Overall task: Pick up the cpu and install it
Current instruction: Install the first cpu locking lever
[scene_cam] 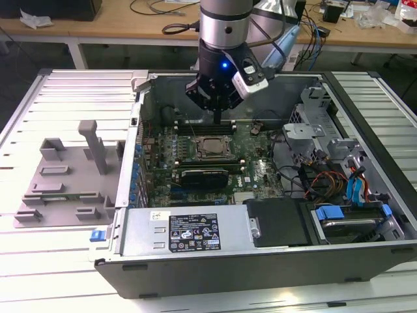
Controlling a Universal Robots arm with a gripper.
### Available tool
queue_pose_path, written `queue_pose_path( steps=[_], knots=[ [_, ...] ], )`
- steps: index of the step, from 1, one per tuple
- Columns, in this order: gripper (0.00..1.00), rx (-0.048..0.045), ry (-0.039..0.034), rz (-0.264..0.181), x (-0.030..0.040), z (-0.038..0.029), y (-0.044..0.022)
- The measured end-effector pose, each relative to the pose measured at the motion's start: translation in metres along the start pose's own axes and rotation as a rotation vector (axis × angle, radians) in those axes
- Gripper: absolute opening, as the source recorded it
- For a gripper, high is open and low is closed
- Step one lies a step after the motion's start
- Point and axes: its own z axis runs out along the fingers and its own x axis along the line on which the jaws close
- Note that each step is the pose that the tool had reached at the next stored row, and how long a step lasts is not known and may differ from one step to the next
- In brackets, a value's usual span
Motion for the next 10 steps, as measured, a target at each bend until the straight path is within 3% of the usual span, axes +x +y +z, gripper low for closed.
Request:
queue_pose_path(
  steps=[2,4,6,9,10],
  knots=[
    [0.11,0.0000,-0.0001,0.000,0.0173,-0.0003,0.0003],
    [0.11,0.0000,-0.0002,0.000,0.0268,-0.0005,0.0005],
    [0.11,0.0000,-0.0004,0.000,0.0409,-0.0008,0.0008],
    [0.11,-0.0001,-0.0006,0.000,0.0532,-0.0009,0.0010],
    [0.11,-0.0001,-0.0005,0.000,0.0538,-0.0008,0.0011]
  ],
)
